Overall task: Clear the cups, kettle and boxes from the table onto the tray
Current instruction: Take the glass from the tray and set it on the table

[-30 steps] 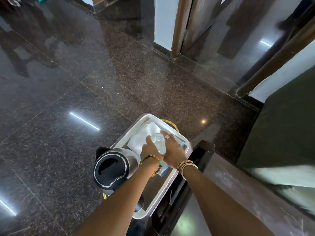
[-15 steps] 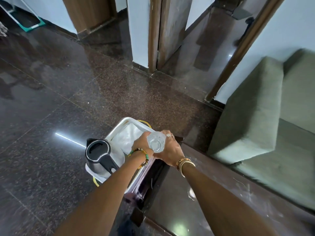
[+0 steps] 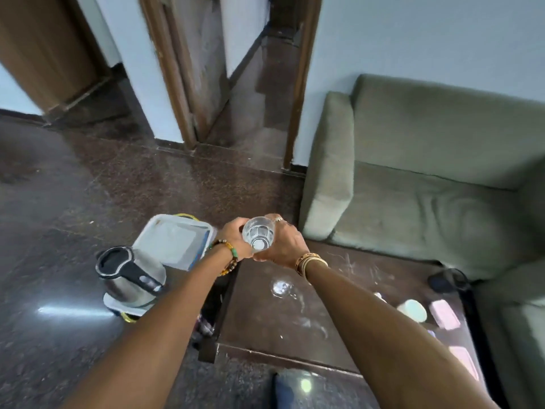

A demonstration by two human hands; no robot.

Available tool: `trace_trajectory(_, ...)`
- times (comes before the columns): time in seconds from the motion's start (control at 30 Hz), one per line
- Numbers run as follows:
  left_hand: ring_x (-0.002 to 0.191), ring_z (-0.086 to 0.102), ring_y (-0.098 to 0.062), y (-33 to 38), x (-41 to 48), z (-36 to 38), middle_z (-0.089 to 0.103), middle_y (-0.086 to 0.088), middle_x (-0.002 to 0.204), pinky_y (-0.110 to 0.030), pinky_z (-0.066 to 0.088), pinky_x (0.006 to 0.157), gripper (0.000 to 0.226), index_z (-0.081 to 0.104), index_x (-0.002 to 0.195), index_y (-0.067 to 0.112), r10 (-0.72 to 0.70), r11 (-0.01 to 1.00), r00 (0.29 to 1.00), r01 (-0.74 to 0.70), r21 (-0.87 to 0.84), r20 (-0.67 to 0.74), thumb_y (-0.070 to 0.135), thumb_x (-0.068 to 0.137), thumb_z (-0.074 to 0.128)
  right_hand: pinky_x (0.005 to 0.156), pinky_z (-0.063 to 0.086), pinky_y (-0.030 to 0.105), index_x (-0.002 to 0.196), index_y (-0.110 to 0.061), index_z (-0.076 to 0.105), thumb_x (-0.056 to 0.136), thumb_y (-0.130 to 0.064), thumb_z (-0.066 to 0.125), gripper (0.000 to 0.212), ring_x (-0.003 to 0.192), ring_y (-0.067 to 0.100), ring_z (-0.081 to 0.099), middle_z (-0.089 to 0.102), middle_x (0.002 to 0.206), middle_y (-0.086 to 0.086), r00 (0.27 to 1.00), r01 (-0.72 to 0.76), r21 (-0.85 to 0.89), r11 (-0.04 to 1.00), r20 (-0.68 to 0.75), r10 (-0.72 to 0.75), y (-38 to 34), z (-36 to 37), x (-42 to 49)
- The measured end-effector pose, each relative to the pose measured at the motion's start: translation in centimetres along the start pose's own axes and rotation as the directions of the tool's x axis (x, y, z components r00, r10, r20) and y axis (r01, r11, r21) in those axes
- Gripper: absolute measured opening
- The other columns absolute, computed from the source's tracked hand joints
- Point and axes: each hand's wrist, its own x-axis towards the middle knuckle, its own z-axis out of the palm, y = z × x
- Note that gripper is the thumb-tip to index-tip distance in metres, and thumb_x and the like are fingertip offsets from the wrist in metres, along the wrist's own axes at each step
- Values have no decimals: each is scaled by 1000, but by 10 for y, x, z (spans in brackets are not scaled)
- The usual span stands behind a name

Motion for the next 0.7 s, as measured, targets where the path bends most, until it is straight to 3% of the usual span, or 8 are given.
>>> trace_trajectory(0.1, 105, 65, -23, 14, -17, 30, 69, -6, 113, -36, 55, 91, 75, 58, 125, 19, 53, 999, 991, -54, 1, 119, 4, 57, 85, 87, 54, 36, 126, -24, 49, 50, -47, 89, 89, 101, 22, 66, 67, 112, 0, 994, -97, 28, 995, -51, 98, 27, -7, -39)
trace_trajectory(0.17, 105, 65, -23, 22, -33, 50, 69, -6, 114, -27, 54, 88, 68, 59, 126, 18, 108, 994, 977, -113, 15, 186, 1, 63, 81, 85, 54, 34, 124, -25, 49, 50, -48, 89, 87, 101, 22, 66, 68, 111, 0, 984, -146, 50, 988, -96, 150, 46, -12, -67)
trace_trajectory(0.3, 104, 62, -17, 52, -66, 85, 66, -7, 118, -10, 43, 68, 64, 59, 127, 11, 179, 983, 951, -180, -20, 252, -3, 67, 79, 82, 52, 33, 123, -26, 50, 49, -52, 87, 87, 101, 24, 65, 68, 111, 0, 956, -226, 103, 969, -169, 241, 80, -27, -118)
trace_trajectory(0.37, 100, 61, -18, 70, -78, 104, 65, -12, 121, -9, 40, 67, 66, 55, 130, 5, 206, 978, 936, -202, -45, 285, -4, 69, 78, 82, 52, 33, 125, -25, 50, 50, -51, 86, 87, 101, 24, 65, 68, 112, 1, 936, -260, 132, 956, -210, 284, 98, -38, -139)
trace_trajectory(0.47, 87, 57, -13, 97, -92, 140, 67, -15, 116, -18, 47, 67, 66, 53, 130, 4, 191, 982, 918, -182, -58, 348, -7, 69, 75, 82, 51, 31, 124, -26, 50, 50, -48, 86, 86, 101, 24, 66, 69, 111, 0, 897, -322, 175, 931, -258, 359, 132, -56, -169)
trace_trajectory(0.57, 88, 59, -15, 117, -98, 185, 69, -17, 113, -28, 51, 72, 58, 58, 125, 3, 154, 987, 906, -126, -97, 394, -11, 70, 72, 80, 51, 31, 121, -24, 52, 48, -47, 85, 83, 100, 25, 66, 69, 110, 0, 870, -356, 205, 912, -283, 404, 170, -71, -193)
trace_trajectory(0.7, 86, 60, -19, 134, -112, 251, 68, -15, 110, -29, 54, 61, 56, 56, 124, 1, 52, 985, 891, 30, -172, 452, -17, 73, 67, 81, 52, 33, 120, -21, 51, 49, -45, 85, 82, 100, 25, 65, 67, 112, 2, 856, -382, 233, 894, -275, 437, 228, -80, -222)
